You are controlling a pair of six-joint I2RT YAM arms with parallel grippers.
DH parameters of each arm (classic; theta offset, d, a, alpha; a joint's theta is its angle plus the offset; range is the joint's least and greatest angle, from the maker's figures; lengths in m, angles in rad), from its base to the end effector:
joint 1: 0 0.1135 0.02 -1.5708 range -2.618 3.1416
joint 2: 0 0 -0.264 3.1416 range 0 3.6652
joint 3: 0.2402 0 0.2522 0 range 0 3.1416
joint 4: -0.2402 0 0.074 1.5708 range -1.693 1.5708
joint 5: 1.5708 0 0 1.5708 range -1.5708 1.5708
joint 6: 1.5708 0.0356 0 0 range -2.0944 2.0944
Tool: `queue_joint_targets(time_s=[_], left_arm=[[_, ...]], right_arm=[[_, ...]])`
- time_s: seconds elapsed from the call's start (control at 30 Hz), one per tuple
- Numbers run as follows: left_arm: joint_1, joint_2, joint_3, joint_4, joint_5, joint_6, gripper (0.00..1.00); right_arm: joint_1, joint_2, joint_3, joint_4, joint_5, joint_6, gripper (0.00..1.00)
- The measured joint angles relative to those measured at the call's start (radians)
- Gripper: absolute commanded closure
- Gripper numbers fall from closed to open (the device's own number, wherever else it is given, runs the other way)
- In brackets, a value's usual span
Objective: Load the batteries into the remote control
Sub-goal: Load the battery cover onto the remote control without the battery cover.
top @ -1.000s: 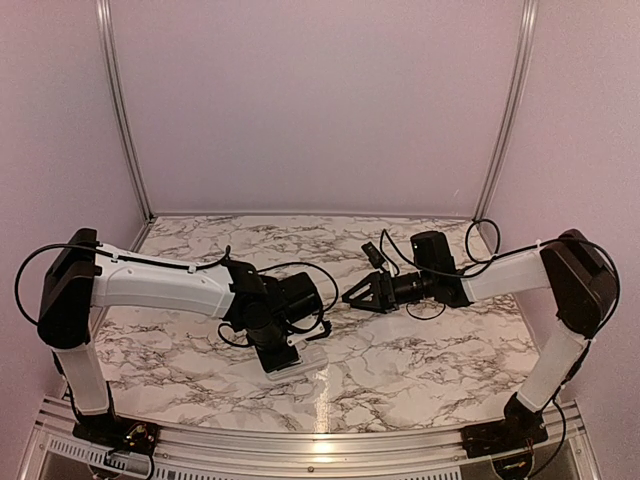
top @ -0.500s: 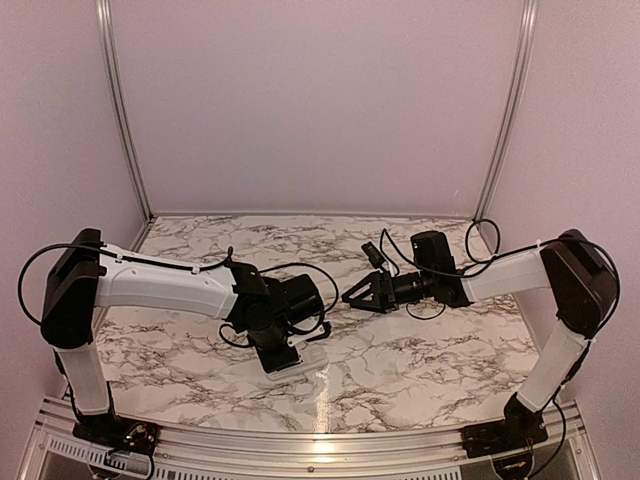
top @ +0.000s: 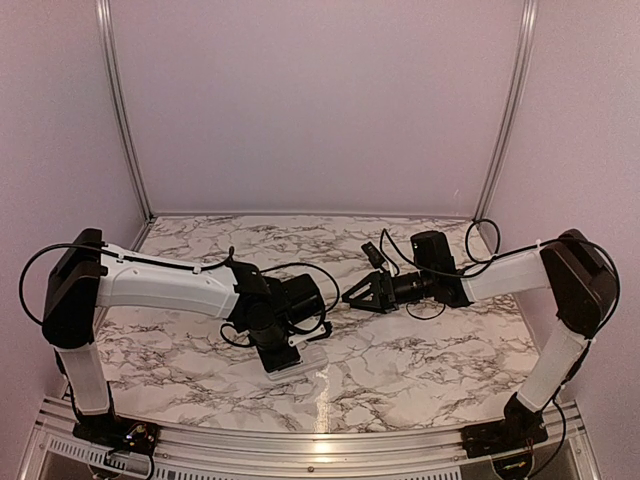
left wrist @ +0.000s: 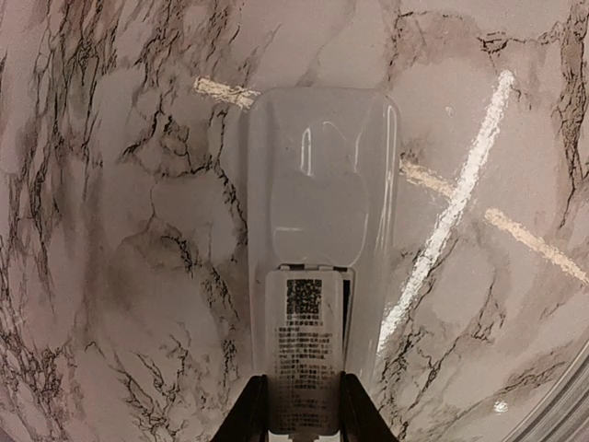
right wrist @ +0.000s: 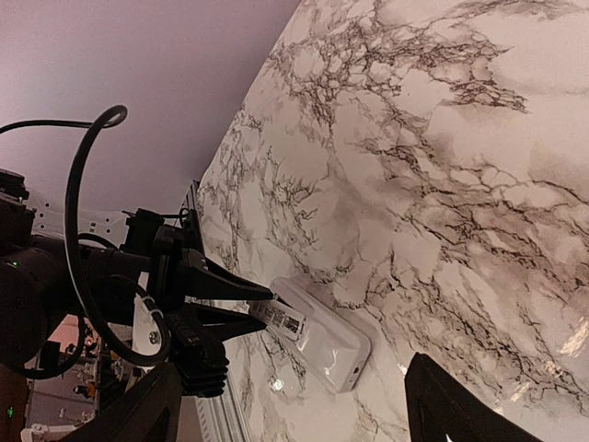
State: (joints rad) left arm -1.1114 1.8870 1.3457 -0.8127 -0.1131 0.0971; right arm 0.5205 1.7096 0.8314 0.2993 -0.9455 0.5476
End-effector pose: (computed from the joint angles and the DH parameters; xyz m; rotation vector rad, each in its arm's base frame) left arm 0.1661 -0.3267 0.1828 1.6315 2.3946 -0.0098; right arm 0.2793 0.1934 0.1729 -0.5884 2.2443 1.6003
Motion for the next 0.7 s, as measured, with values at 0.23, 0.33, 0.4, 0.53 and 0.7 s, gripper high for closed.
queue_joint_targets(time_s=[0.23,0.33,0.4,0.53,0.7], left_arm=[[0.0,0.016,0.003,-0.001,0.0,0.001,0.76],[0.0,0.018,0.007,-0.005,0.0,0.002,0.76],[0.0,0.019,0.011,-0.008,0.0,0.002,0.76],[0.0,0.021,0.014,-0.011,-0.001,0.008,0.76],[0.0,0.021,0.015,-0.012,-0.001,0.014,0.76]], right_arm=[[0.0,0.0,0.0,0.0,-0.007,0.001,0.18],[0.0,0.002,0.0,0.0,-0.008,0.001,0.18],[0.0,0.003,0.0,0.0,-0.01,0.002,0.18],[0.0,0.005,0.0,0.002,-0.013,0.001,0.17],[0.0,0.007,0.0,0.007,-0.014,0.002,0.17]])
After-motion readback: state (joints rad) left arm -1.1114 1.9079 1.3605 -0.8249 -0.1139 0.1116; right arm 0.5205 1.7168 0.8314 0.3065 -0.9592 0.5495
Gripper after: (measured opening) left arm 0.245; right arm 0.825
